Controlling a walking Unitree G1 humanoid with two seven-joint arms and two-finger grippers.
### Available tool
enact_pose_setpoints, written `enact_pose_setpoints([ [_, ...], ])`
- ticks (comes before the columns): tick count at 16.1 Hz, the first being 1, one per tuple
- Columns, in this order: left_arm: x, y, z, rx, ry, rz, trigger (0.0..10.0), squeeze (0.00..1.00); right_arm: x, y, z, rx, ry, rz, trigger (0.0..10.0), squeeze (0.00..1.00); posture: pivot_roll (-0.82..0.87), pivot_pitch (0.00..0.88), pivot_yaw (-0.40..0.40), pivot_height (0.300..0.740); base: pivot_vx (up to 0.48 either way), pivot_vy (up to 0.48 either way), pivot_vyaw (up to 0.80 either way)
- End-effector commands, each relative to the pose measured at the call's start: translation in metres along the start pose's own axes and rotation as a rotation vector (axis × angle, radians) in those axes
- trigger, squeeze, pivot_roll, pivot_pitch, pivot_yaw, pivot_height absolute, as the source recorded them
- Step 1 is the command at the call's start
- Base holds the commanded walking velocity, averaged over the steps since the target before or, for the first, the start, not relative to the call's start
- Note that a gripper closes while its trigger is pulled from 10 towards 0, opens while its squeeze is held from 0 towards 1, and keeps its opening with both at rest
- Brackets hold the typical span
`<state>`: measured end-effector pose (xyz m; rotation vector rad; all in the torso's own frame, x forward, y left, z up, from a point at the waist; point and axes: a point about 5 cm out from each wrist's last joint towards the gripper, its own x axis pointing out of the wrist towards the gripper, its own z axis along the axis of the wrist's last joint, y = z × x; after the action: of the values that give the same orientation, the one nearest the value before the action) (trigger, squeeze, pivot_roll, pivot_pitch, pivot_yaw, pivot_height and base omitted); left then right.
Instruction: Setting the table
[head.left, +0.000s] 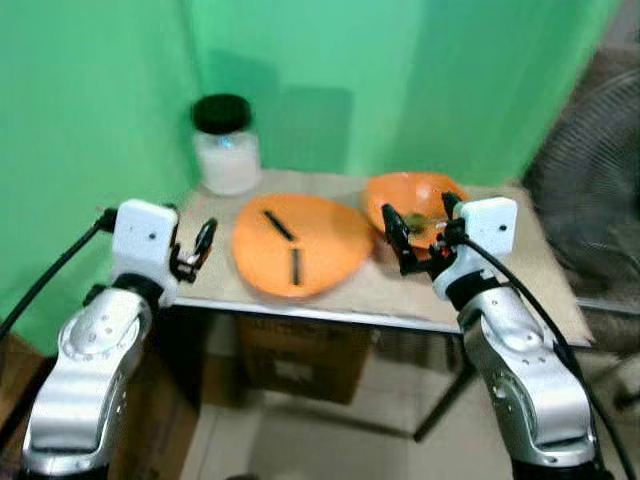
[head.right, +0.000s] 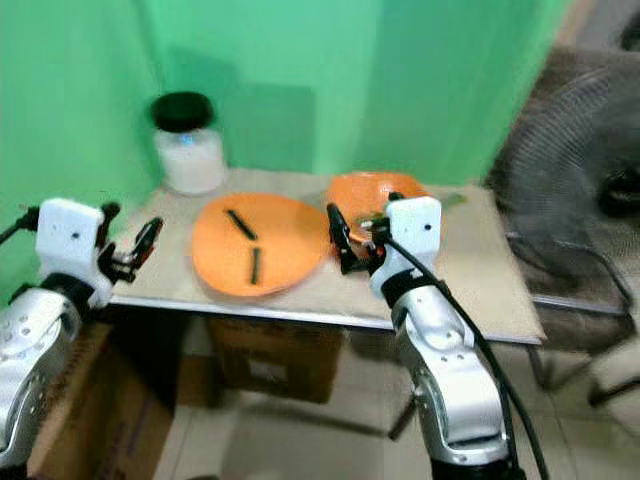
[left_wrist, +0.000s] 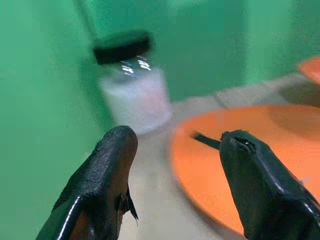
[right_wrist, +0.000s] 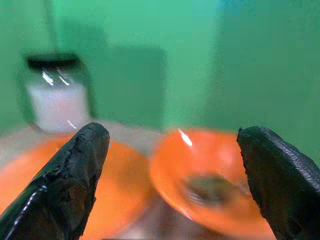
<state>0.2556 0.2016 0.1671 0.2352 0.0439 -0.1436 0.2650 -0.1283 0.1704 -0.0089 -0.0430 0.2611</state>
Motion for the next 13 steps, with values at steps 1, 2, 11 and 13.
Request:
enact_pose_setpoints([
  [1, -0.003, 0.0, 0.003, -0.004, -0.011, 0.003, 10.0, 0.34, -0.001, -0.003, -0.01, 0.021, 0.064, 0.008, 10.0, 1.0, 0.12, 0.0, 0.008, 0.74, 0.0, 0.0, 0.0],
  [2, -0.004, 0.0, 0.002, -0.001, -0.006, 0.01, 10.0, 0.31, -0.001, -0.001, -0.011, 0.037, 0.068, 0.032, 10.0, 1.0, 0.12, 0.0, 0.008, 0.74, 0.0, 0.0, 0.0],
  [11, -0.002, -0.003, 0.005, 0.009, -0.028, -0.015, 10.0, 0.0, 0.014, 0.007, -0.006, 0.083, 0.036, 0.179, 10.0, 1.0, 0.13, 0.0, -0.012, 0.74, 0.063, 0.0, 0.22],
  [13, -0.002, -0.003, 0.004, 0.008, -0.027, -0.02, 10.0, 0.0, 0.015, 0.007, -0.004, 0.078, 0.028, 0.172, 10.0, 1.0, 0.13, 0.0, -0.013, 0.74, 0.326, 0.0, 0.46],
])
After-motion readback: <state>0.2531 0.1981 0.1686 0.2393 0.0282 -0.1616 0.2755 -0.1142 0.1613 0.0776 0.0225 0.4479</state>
